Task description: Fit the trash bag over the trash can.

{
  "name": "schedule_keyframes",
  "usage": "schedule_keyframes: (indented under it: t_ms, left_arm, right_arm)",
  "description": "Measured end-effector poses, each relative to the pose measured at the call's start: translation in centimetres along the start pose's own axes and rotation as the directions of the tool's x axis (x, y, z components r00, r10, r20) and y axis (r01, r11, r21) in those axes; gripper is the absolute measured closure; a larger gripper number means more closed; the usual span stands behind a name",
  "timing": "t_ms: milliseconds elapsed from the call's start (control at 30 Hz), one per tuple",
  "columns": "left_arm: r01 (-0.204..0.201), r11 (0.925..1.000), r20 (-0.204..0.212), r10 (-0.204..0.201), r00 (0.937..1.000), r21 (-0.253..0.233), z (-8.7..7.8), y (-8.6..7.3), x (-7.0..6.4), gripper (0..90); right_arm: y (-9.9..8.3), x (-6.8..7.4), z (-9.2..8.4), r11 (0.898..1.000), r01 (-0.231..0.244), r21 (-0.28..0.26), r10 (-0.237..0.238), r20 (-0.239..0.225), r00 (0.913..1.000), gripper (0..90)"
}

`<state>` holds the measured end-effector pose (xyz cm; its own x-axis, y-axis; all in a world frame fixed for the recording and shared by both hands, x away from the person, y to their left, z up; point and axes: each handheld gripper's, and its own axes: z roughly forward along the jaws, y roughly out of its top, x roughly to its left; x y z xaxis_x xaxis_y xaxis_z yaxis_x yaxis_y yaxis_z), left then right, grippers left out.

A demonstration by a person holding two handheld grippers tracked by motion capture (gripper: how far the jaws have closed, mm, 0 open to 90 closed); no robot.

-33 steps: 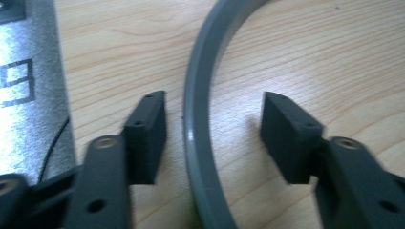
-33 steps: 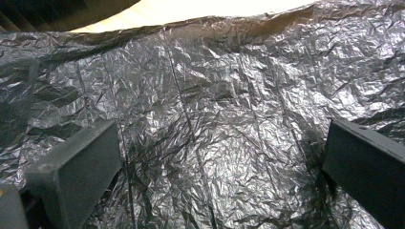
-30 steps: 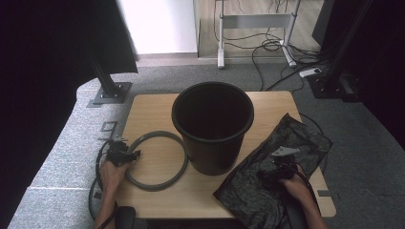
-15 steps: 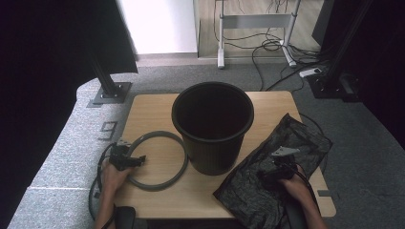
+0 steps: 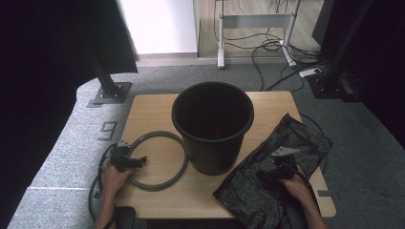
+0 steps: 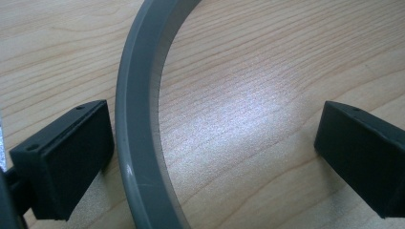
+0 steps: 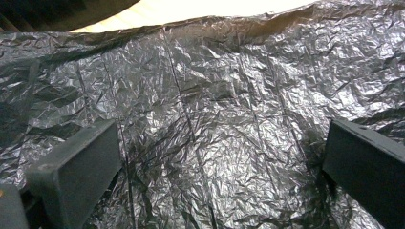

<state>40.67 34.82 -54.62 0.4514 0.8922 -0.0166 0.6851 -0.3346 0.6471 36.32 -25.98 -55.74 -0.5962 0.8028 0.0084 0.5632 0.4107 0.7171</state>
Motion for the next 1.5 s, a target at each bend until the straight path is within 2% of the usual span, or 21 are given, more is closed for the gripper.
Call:
schedule_keyframes:
  t_ms: [200, 367, 533, 667, 800, 833, 900, 1000, 1033, 1067, 1100, 1133, 1167, 1300, 1367, 1433, 1467, 1500]
  left_arm:
    - [0.001, 1.0000, -0.001, -0.001, 1.0000, 0.000, 0.0, 0.0, 0.0, 0.0]
    - [0.007, 1.0000, -0.006, -0.007, 1.0000, 0.000, 0.1, 0.1, -0.1, 0.0]
    - [0.008, 1.0000, -0.006, -0.008, 0.9999, 0.000, 0.1, 0.1, -0.1, 0.0]
    - [0.008, 1.0000, -0.006, -0.008, 0.9999, -0.001, 0.1, 0.1, -0.1, 0.0]
    - [0.008, 1.0000, -0.006, -0.008, 1.0000, 0.000, 0.1, 0.1, -0.1, 0.0]
    - [0.007, 1.0000, -0.006, -0.007, 1.0000, 0.000, 0.1, 0.1, -0.1, 0.0]
    - [0.008, 1.0000, -0.006, -0.008, 1.0000, -0.001, 0.1, 0.1, -0.1, 0.0]
    - [0.008, 1.0000, -0.007, -0.008, 0.9999, 0.000, 0.1, 0.1, -0.1, 0.0]
    - [0.009, 1.0000, -0.007, -0.009, 0.9999, 0.000, 0.1, 0.1, -0.1, 0.0]
    - [0.009, 1.0000, -0.008, -0.009, 0.9999, 0.000, 0.1, 0.1, -0.1, 0.0]
    - [0.011, 0.9999, -0.009, -0.011, 0.9999, -0.001, 0.1, 0.1, -0.1, 0.0]
    - [0.011, 0.9999, -0.009, -0.011, 0.9999, -0.001, 0.1, 0.1, -0.1, 0.0]
    - [0.012, 0.9999, -0.010, -0.012, 0.9999, -0.001, 0.1, 0.1, -0.1, 0.0]
    - [0.014, 0.9999, -0.011, -0.014, 0.9998, -0.001, 0.1, 0.1, -0.2, 0.0]
    - [0.015, 0.9999, -0.012, -0.015, 0.9998, -0.002, 0.1, 0.1, -0.2, 0.0]
    - [0.015, 0.9999, -0.013, -0.015, 0.9998, -0.001, 0.1, 0.1, -0.2, 0.0]
    - [0.016, 0.9999, -0.013, -0.016, 0.9998, -0.001, 0.1, 0.1, -0.2, 0.0]
    - [0.016, 0.9999, -0.014, -0.016, 0.9998, -0.002, 0.1, 0.1, -0.2, 0.0]
  right_arm:
    - [0.0, -1.0, 0.0, 1.000, 0.001, 0.001, -0.001, 0.001, 1.0000, 0.0]
    - [0.4, -3.2, 0.4, 1.000, -0.010, 0.000, 0.010, 0.012, 0.9999, 0.0]
    - [1.3, -6.2, 1.3, 1.000, -0.020, 0.001, 0.020, 0.023, 0.9995, 0.0]
    - [1.9, -7.0, 1.6, 0.999, -0.037, 0.023, 0.036, 0.034, 0.9988, 0.0]
    - [2.7, -6.3, 0.8, 0.997, -0.075, 0.029, 0.074, 0.027, 0.9969, 0.0]
    - [3.1, -5.3, 0.0, 0.998, -0.061, 0.029, 0.060, 0.018, 0.9980, 0.0]
    - [3.2, -4.9, -0.3, 0.998, -0.054, 0.032, 0.054, 0.011, 0.9985, 0.0]
    - [3.2, -3.0, -1.3, 0.998, -0.021, 0.058, 0.024, -0.043, 0.9988, 0.9]
    - [2.9, -2.1, -1.5, 0.996, -0.012, 0.087, 0.018, -0.074, 0.9971, 1.5]
    - [2.9, -2.1, -1.5, 0.996, -0.012, 0.087, 0.018, -0.074, 0.9971, 1.5]
    - [2.4, -1.2, -1.6, 0.994, -0.005, 0.113, 0.013, -0.078, 0.9968, 6.4]
    - [2.4, -1.2, -1.6, 0.994, -0.005, 0.113, 0.013, -0.078, 0.9968, 6.4]
    - [2.0, -0.4, -1.7, 0.992, 0.010, 0.124, 0.000, -0.081, 0.9967, 10.9]
    - [1.4, 0.2, -1.7, 0.988, 0.044, 0.145, -0.032, -0.082, 0.9961, 16.3]
    - [0.8, 0.2, -1.8, 0.988, 0.063, 0.141, -0.056, -0.054, 0.9970, 26.4]
    - [0.7, 0.2, -1.8, 0.989, 0.058, 0.132, -0.052, -0.052, 0.9973, 29.4]
    - [0.6, 0.1, -2.0, 0.991, 0.048, 0.128, -0.043, -0.042, 0.9982, 34.5]
    - [0.5, 0.0, -2.4, 0.991, 0.047, 0.128, -0.042, -0.041, 0.9982, 44.5]
